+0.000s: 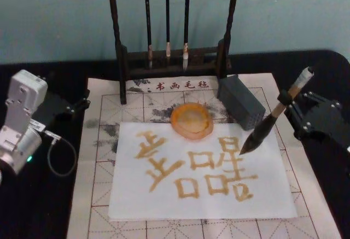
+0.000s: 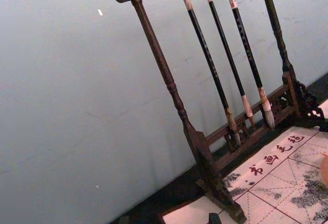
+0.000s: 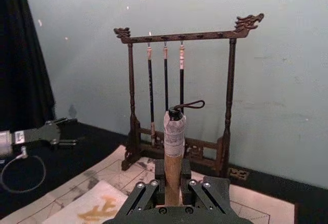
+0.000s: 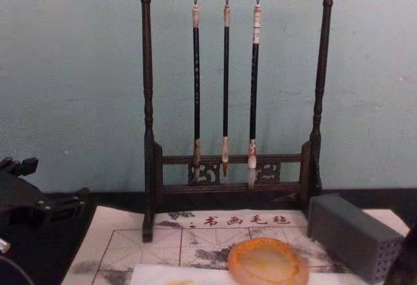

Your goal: Pick up the brush from the inkstone, write on the paper, then place the brush back to its original position.

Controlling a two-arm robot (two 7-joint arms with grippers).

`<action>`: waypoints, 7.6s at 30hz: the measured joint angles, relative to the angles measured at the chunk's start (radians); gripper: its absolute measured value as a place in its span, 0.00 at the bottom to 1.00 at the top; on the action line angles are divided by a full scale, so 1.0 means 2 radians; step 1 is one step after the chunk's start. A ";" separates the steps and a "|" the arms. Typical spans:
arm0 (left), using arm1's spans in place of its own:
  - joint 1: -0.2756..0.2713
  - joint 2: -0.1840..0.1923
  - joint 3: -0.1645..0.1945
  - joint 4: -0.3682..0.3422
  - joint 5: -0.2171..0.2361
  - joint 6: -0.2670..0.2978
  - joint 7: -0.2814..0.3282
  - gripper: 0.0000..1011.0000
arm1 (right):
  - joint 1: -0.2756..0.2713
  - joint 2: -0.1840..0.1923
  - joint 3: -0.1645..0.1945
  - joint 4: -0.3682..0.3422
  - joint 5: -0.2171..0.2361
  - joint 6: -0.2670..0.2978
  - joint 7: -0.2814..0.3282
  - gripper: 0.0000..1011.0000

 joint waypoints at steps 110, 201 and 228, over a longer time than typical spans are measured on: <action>0.000 0.000 0.000 0.000 0.000 0.000 0.000 0.99 | -0.106 0.066 0.049 -0.040 -0.011 -0.066 0.076 0.19; 0.000 0.000 0.000 0.000 0.000 0.000 0.000 0.99 | -0.143 0.069 0.061 -0.052 -0.015 -0.082 0.094 0.19; 0.000 0.000 0.000 0.000 0.000 0.000 0.000 0.99 | -0.146 0.069 0.074 -0.048 -0.019 -0.083 0.086 0.19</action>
